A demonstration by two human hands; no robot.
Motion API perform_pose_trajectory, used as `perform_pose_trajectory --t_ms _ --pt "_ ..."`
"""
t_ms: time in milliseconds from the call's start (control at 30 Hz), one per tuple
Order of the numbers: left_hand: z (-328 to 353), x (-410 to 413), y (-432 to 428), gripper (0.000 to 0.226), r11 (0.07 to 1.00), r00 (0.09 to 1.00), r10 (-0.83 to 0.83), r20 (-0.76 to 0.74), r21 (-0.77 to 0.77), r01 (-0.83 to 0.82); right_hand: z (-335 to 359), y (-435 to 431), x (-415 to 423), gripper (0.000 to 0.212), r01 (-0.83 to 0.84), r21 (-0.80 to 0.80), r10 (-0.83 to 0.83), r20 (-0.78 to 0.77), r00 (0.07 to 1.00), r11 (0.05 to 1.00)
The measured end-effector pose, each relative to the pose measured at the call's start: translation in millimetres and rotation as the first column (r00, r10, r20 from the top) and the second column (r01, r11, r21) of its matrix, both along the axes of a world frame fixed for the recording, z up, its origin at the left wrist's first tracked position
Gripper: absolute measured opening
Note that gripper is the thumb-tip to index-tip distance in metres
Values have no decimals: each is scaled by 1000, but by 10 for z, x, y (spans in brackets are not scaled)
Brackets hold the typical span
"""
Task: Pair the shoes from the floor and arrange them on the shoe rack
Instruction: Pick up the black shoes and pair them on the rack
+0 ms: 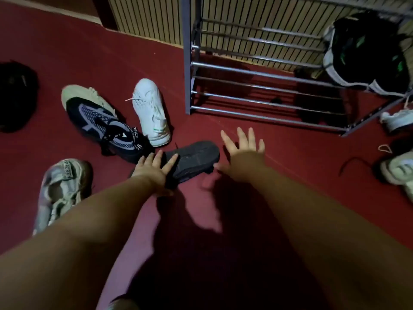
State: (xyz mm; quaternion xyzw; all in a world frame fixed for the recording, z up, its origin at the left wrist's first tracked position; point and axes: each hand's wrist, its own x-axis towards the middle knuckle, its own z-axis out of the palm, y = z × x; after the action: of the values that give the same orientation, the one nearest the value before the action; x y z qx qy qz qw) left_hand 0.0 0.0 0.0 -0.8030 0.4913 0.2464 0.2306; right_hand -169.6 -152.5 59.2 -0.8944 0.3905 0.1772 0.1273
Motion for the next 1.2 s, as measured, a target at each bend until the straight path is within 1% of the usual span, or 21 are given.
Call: perform_pose_trajectory --t_ms 33,133,233,333,433,533,700,767,800,833,867,933,967,1000,1033,1067,1100,1167,1200 --pt "-10 20 -12 106 1000 1000 8 4 3 -8 -7 6 -25 88 -4 -4 4 -12 1000 1000" --pt "-62 66 -47 100 999 999 37 15 12 -37 -70 -54 -106 87 27 -19 -26 27 999 999" --pt "-102 35 -64 99 999 998 -12 55 32 10 -95 -119 -143 86 43 -20 -43 30 999 999" --pt "-83 58 -46 97 999 993 -46 113 -17 48 -128 -165 -150 86 68 -15 -67 45 997 998" --pt "-81 -20 -24 102 991 992 -71 106 -102 81 -159 -171 -160 85 70 -10 -69 52 996 998" --pt "-155 -285 -35 106 984 996 -73 43 -162 79 -188 -188 -205 84 72 -3 -72 20 997 997" --pt "-129 -686 -251 95 981 986 -96 -139 -181 70 -195 -269 -369 82 137 -8 -137 13 990 990" --pt "-123 -727 -333 92 973 968 -54 -243 -229 -3 -208 -289 -466 82 158 -12 -158 4 988 987" --pt "-113 -722 -370 91 964 946 -3 -325 -254 -84 -219 -301 -520 82 171 -14 -171 -3 985 985" --pt "-98 -701 -406 91 942 899 63 -433 -272 -197 -225 -318 -574 82 187 -13 -187 -11 982 982" --pt "-76 -675 -439 90 905 822 130 -555 -272 -327 -224 -337 -625 82 205 -10 -206 -18 978 979" --pt "-55 -620 -498 88 816 617 240 -750 -188 -546 -213 -381 -716 82 250 2 -250 -23 968 968" --pt "-51 -594 -506 87 786 533 273 -801 -134 -603 -200 -403 -751 82 272 11 -272 -23 962 962" --pt "-45 -575 -498 87 772 482 288 -828 -97 -628 -189 -421 -778 82 290 15 -289 -23 957 957" --pt "-60 -550 -479 87 770 466 291 -835 -84 -632 -180 -435 -795 82 300 15 -300 -25 954 954" --pt "-68 -527 -455 88 778 485 279 -829 -101 -620 -175 -444 -804 83 304 12 -303 -28 952 953" --pt "-71 -498 -430 87 791 545 250 -800 -156 -592 -171 -448 -807 83 304 10 -304 -30 952 953" --pt "-18 -434 -399 82 790 692 142 -708 -341 -511 -166 -438 -790 84 300 8 -300 -27 954 954" --pt "28 -398 -391 78 763 756 89 -649 -443 -470 -165 -427 -775 84 295 5 -294 -24 955 956"
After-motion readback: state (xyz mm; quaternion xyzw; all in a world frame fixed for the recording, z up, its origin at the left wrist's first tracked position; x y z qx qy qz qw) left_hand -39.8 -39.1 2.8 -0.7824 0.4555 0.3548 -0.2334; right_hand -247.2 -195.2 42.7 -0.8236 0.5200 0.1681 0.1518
